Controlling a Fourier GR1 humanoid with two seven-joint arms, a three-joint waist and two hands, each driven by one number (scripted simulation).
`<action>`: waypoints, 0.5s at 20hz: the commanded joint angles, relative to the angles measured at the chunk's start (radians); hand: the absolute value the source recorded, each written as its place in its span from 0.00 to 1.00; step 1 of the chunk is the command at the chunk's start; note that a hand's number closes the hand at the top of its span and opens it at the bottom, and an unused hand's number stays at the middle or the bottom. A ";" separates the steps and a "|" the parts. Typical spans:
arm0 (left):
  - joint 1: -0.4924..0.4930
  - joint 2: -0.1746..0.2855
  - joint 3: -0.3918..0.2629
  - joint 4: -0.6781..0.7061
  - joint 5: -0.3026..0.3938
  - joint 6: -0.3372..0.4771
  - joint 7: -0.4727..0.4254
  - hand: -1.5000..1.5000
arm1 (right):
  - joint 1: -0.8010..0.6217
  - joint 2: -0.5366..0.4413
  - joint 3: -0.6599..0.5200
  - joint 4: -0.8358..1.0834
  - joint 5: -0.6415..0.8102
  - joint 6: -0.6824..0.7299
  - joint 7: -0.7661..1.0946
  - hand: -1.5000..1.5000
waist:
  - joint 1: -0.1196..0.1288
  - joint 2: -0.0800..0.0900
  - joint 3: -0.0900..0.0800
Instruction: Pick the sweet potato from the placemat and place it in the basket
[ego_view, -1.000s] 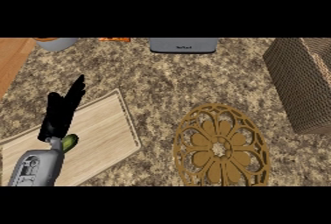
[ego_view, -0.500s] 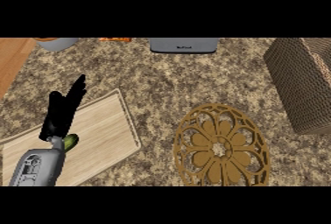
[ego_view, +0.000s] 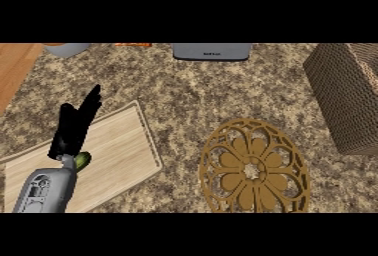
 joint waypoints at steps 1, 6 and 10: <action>0.022 0.019 0.015 0.013 0.019 -0.033 -0.033 0.50 | 0.012 -0.012 -0.060 0.112 -0.043 -0.005 -0.010 1.00 | 0.004 0.002 0.000; -0.051 0.017 0.020 0.002 0.018 -0.021 0.047 0.50 | 0.008 0.029 -0.127 0.174 -0.108 -0.080 -0.033 0.00 | 0.004 0.003 0.001; 0.029 -0.017 -0.019 -0.024 -0.026 0.017 -0.013 0.50 | 0.008 0.010 -0.169 0.187 -0.145 -0.153 -0.102 0.00 | 0.014 0.004 0.001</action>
